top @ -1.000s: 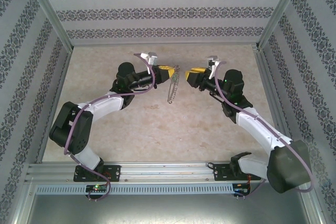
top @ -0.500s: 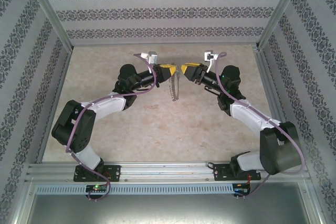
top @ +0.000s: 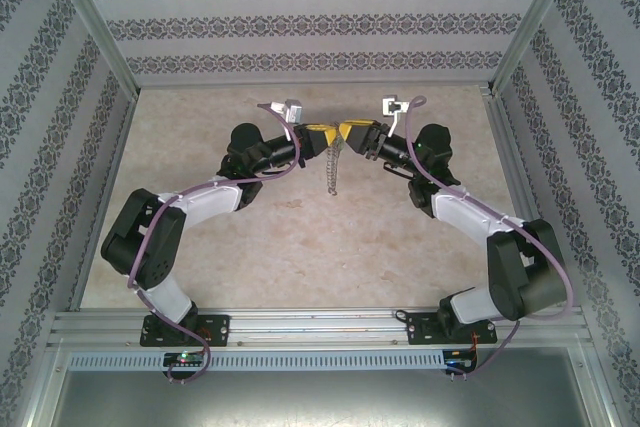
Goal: Put the keys on the keyring
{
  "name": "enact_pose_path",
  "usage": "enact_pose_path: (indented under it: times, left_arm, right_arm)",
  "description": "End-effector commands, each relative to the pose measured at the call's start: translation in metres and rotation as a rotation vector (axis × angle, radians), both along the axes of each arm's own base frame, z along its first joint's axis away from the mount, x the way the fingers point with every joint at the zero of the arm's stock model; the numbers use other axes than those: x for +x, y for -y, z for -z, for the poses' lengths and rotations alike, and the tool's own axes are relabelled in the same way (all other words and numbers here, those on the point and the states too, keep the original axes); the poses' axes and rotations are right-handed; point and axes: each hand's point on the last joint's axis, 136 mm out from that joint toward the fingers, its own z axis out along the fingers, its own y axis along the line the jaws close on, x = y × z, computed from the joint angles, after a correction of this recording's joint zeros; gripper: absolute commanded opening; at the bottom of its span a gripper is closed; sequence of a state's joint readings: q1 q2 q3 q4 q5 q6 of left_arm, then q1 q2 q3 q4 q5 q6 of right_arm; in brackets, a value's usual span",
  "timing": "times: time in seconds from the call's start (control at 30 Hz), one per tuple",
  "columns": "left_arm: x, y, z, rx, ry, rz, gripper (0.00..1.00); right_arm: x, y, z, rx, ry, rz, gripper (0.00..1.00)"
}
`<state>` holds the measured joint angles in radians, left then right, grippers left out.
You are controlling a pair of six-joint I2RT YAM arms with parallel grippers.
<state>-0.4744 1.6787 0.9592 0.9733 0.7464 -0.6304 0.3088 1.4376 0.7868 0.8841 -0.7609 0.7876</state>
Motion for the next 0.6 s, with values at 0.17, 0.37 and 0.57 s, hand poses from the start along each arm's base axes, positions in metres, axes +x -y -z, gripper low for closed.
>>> enact_pose_path:
  times: [0.17, 0.37, 0.57]
  left_arm:
    - [-0.004, 0.003, -0.03, -0.052, 0.087, 0.003, 0.0]
    - [-0.003, 0.003, -0.033, -0.05, 0.093, 0.0, 0.0]
    - [-0.003, 0.003, -0.034, -0.044, 0.094, 0.001, 0.0]
  right_arm:
    - [-0.005, -0.008, -0.008, 0.019, 0.052, -0.043, 0.35]
    - [-0.005, -0.008, -0.001, 0.024, 0.04, -0.051, 0.32]
    - [-0.004, -0.007, 0.007, 0.027, 0.025, -0.045, 0.37]
